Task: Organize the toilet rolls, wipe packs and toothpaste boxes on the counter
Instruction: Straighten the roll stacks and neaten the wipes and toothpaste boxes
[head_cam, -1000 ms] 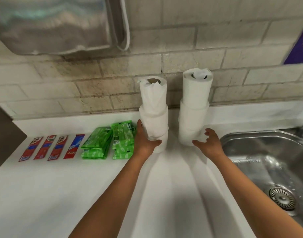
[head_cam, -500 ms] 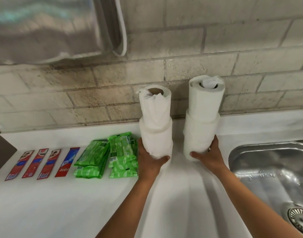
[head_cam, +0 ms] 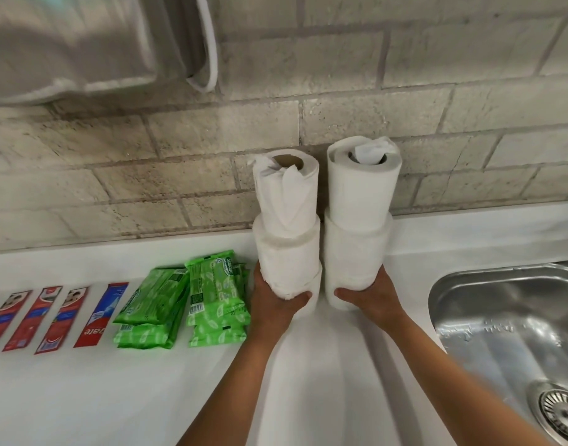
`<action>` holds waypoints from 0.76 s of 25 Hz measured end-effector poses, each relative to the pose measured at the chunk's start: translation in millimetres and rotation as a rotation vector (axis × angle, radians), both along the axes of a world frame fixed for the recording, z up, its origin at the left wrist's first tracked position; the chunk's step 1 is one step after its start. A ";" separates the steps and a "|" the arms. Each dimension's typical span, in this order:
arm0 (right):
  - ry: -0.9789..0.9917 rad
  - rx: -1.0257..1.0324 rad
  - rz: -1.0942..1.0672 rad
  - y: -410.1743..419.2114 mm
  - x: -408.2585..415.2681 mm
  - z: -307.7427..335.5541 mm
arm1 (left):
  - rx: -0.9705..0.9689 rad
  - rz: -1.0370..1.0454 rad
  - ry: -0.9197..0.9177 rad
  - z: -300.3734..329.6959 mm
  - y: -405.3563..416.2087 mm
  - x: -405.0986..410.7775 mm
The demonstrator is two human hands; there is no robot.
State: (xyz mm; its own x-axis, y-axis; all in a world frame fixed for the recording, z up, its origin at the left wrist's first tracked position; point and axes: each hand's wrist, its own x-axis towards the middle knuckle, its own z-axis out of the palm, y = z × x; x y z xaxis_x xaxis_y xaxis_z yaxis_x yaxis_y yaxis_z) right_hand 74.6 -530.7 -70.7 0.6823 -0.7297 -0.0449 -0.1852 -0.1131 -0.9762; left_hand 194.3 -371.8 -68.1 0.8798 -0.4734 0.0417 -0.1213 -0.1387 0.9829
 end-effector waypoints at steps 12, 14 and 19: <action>-0.130 -0.041 0.013 13.4 -5.2 18.9 | -0.060 -0.023 -0.062 16.2 7.8 -5.7; -0.151 -0.125 -0.008 9.5 -6.9 31.0 | -0.096 0.011 -0.119 31.7 9.5 -4.7; -0.190 -0.119 0.081 2.1 3.5 63.6 | -0.080 -0.075 -0.208 67.4 0.6 13.7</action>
State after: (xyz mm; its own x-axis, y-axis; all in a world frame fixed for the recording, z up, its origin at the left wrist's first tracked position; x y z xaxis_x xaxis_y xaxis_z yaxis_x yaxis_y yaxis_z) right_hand 78.1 -528.6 -7.1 0.7270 -0.6646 0.1728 0.0151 -0.2361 -0.9716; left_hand 207.9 -371.1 -0.7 0.8106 -0.5254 0.2585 -0.3294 -0.0443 0.9432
